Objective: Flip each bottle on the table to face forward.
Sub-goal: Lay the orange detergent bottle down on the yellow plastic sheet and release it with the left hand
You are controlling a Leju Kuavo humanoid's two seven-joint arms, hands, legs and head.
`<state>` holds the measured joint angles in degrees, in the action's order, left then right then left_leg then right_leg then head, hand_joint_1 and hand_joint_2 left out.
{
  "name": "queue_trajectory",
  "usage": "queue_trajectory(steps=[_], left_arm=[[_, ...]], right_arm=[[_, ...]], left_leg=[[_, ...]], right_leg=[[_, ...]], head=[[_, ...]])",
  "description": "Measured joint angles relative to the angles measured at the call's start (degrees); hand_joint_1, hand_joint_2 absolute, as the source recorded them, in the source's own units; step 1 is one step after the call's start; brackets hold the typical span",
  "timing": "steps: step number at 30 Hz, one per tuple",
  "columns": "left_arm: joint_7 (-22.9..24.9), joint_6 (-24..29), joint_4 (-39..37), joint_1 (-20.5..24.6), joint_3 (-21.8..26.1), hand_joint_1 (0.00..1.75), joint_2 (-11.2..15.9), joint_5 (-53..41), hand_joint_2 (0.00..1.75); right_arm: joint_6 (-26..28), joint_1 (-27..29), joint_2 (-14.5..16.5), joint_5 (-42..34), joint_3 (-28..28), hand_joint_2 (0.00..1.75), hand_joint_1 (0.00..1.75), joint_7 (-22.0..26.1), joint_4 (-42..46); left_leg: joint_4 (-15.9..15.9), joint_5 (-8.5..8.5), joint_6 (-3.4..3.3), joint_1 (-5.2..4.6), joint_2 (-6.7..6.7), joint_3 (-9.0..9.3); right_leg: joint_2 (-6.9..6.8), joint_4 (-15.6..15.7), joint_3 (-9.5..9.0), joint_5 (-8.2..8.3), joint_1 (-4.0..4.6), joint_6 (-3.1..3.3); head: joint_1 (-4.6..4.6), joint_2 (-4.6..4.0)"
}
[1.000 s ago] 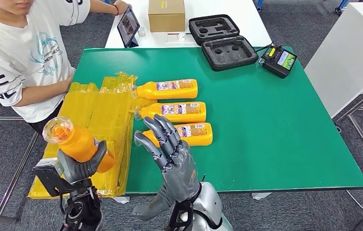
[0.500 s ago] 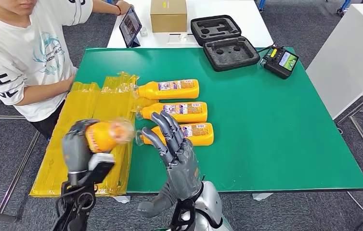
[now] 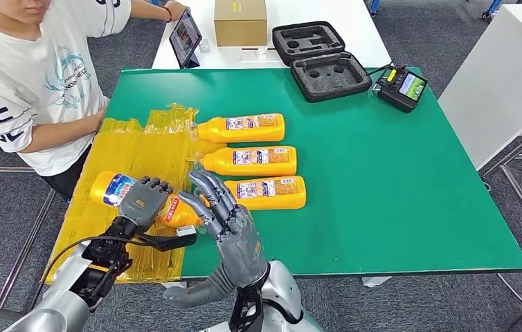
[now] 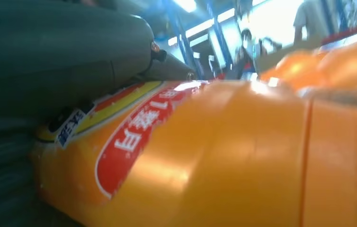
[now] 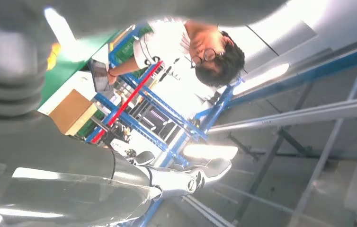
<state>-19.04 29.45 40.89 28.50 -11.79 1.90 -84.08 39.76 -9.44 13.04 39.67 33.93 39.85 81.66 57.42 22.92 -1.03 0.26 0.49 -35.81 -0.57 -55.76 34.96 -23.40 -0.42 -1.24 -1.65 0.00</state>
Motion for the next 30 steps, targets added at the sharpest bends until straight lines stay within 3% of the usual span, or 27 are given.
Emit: queue_trajectory(steps=[19, 30], left_arm=[[-6.85, -7.20, -3.28, 3.01, 3.93, 1.75, 2.75, 20.32, 1.75], [-1.22, -8.60, -6.29, 5.63, 4.79, 1.75, 4.07, 17.77, 1.75]], right_arm=[[0.00, 0.06, -0.40, 0.78, 0.91, 1.75, 0.00, -1.16, -3.20], [0.01, 0.92, -1.10, 1.58, 1.12, 1.75, 0.00, -3.07, -3.21]], left_leg=[[0.00, -0.05, 0.02, 0.02, -0.01, 0.00], [0.00, -0.04, 0.02, 0.01, -0.01, -0.03]], right_leg=[[0.00, 0.00, 0.01, 0.02, 0.01, 0.01], [0.00, 0.01, 0.04, 0.02, 0.00, 0.01]], head=[[0.01, 0.00], [0.00, 0.00]])
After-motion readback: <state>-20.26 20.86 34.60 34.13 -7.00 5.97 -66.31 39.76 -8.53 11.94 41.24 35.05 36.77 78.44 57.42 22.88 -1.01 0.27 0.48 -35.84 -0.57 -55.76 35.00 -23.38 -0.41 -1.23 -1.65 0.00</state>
